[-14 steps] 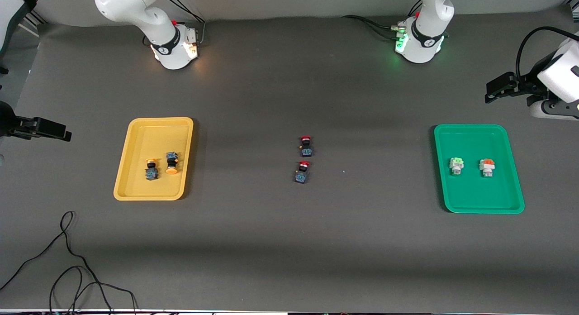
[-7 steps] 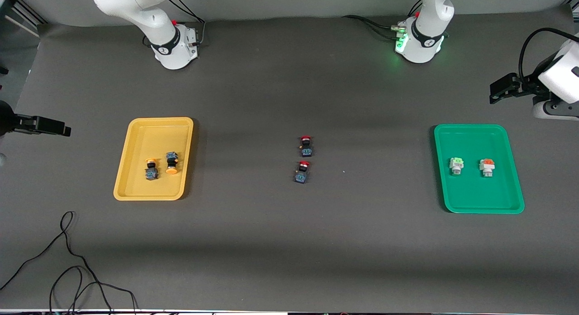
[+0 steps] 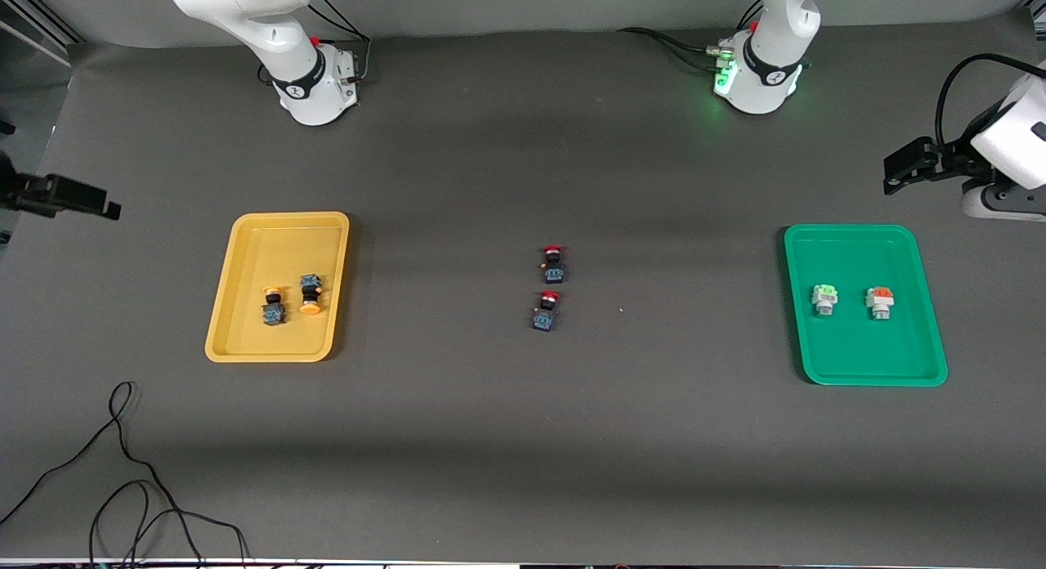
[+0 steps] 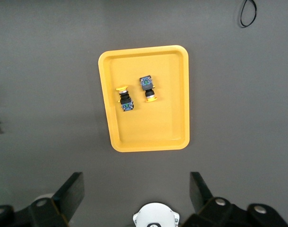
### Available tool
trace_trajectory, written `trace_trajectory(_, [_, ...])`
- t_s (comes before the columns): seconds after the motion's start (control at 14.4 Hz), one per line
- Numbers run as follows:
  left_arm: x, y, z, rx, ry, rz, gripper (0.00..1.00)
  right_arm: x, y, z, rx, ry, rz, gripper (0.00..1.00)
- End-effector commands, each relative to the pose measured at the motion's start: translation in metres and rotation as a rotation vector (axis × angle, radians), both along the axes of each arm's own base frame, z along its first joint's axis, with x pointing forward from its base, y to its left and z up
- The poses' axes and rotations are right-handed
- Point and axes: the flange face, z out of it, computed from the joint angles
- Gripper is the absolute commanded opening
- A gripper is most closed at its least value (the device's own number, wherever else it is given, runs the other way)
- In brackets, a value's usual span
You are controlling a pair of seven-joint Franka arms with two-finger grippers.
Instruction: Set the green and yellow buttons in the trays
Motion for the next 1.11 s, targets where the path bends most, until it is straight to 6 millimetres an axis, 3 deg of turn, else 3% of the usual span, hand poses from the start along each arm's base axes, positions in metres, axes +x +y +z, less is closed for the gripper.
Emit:
trace_trajectory(0.0, [0.005,-0.004,0.006,0.010,-0.017,-0.007,1.00,-0.030,0.014,-0.013,-0.050,-0.019,0.027,0.99])
trace_trajectory(0.21, [0.005,-0.003,0.006,0.004,-0.018,-0.001,1.00,-0.021,0.025,-0.001,-0.072,-0.061,0.030,0.99])
trace_trajectory(0.42, [0.007,0.000,0.007,0.001,-0.035,0.004,1.00,-0.002,0.022,0.011,-0.070,-0.098,0.023,0.99])
trace_trajectory(1.04, [0.008,0.001,0.008,-0.001,-0.043,0.006,1.00,0.004,0.029,-0.003,-0.067,-0.060,0.036,0.99])
